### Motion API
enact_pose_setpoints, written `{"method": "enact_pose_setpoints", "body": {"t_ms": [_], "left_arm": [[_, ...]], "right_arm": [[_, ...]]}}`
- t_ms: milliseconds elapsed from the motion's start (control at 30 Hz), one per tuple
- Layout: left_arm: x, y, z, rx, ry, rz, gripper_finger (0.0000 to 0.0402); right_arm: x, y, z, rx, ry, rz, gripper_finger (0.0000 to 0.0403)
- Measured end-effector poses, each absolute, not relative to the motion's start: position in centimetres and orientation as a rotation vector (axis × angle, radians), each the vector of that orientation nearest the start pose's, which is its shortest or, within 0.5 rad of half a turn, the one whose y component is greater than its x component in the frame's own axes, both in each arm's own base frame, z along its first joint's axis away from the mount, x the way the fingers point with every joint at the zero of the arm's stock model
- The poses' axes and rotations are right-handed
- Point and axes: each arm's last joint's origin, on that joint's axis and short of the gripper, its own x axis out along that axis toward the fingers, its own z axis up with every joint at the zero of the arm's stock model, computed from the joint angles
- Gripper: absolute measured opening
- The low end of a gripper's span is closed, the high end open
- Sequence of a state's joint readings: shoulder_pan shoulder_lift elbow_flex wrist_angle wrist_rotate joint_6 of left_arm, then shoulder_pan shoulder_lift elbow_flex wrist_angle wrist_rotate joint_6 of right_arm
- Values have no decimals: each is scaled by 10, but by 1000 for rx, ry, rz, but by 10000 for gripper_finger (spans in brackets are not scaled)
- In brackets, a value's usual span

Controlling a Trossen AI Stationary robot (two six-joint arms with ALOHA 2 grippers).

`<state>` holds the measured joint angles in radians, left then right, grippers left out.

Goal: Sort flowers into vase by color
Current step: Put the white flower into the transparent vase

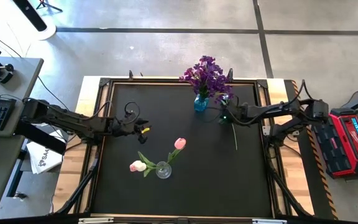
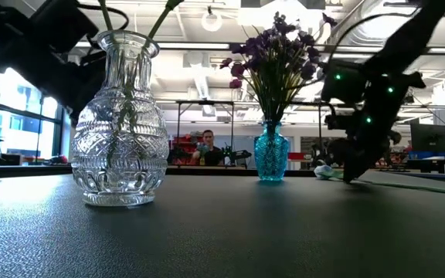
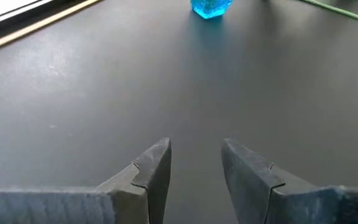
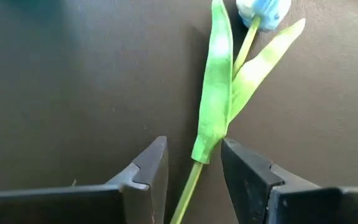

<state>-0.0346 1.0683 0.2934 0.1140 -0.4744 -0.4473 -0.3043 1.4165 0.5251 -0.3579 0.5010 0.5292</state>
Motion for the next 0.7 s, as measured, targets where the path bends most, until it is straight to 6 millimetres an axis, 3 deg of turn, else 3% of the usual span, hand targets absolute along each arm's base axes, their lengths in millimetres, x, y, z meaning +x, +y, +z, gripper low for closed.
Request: {"method": "enact_pose_setpoints", "body": {"t_ms": [233, 433, 533, 700], "left_arm": [[180, 4, 142, -292, 515, 558, 129], [181, 4, 143, -302, 499, 558, 129], [181, 4, 144, -306, 488, 556, 129], [181, 4, 144, -313, 485, 557, 129]], "right_arm": [[187, -73, 124, 391, 945, -947, 141], [183, -72, 146, 407, 848, -925, 234], [179, -73, 147, 467, 831, -977, 266], [180, -75, 140, 478, 833, -1055, 256]]}}
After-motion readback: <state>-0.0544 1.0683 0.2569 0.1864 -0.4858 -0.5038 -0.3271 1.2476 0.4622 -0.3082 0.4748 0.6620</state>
